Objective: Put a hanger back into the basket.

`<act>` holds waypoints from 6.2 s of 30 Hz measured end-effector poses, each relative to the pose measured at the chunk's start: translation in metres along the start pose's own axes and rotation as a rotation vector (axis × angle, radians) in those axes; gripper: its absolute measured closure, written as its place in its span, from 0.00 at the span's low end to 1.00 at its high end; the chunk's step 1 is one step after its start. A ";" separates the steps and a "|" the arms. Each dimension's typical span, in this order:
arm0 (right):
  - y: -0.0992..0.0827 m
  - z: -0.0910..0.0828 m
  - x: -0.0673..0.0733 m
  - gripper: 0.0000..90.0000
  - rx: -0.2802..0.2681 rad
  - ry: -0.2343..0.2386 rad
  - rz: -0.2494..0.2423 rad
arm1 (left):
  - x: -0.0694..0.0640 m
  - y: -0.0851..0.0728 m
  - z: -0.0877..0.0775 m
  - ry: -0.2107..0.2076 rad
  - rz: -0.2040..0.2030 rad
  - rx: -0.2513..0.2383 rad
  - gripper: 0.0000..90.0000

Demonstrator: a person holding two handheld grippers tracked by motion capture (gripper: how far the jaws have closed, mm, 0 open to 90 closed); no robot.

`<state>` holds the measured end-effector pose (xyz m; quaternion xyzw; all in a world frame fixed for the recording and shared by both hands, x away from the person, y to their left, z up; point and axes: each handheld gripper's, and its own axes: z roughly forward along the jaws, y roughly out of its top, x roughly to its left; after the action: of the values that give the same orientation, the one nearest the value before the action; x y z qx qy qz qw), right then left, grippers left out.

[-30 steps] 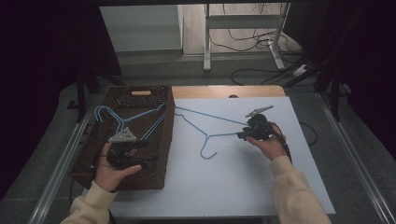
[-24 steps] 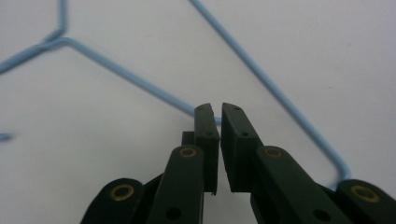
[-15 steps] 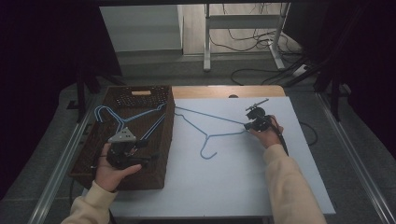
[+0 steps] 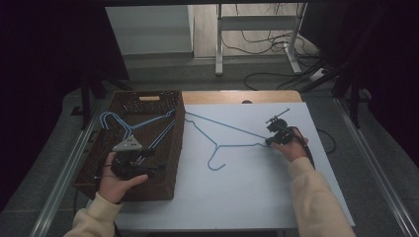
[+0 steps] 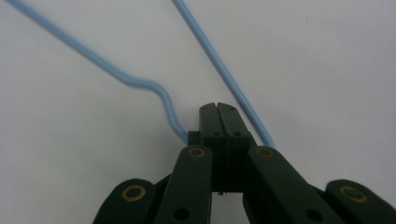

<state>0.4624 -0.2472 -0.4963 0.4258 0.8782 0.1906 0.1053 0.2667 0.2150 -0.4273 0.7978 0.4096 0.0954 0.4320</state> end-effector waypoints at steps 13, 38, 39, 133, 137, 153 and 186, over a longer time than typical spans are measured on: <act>-0.065 -0.033 0.021 1.00 0.040 0.090 -0.045 | -0.002 0.002 0.000 -0.009 0.003 -0.004 0.31; -0.117 -0.055 0.131 1.00 0.104 0.304 -0.230 | -0.005 0.005 0.002 -0.018 0.012 -0.004 0.31; -0.117 -0.055 0.133 1.00 0.102 0.303 -0.240 | -0.005 0.005 0.002 -0.018 0.012 -0.004 0.31; 0.077 0.042 0.151 0.84 0.028 0.132 -0.300 | -0.006 0.003 0.002 -0.022 0.018 0.001 0.31; 0.080 0.042 0.158 0.94 0.056 0.124 -0.335 | -0.008 0.003 0.003 -0.023 0.027 0.003 0.31; 0.073 0.010 0.150 0.96 -0.064 0.129 -0.302 | -0.030 0.013 0.008 -0.045 0.063 0.009 0.31; 0.051 -0.022 0.143 0.96 -0.213 0.148 -0.272 | -0.093 0.019 0.162 -0.092 -0.067 0.234 0.42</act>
<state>0.4027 -0.1107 -0.4577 0.2744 0.9080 0.2970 0.1096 0.2994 0.0426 -0.4928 0.8321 0.4242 -0.0040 0.3573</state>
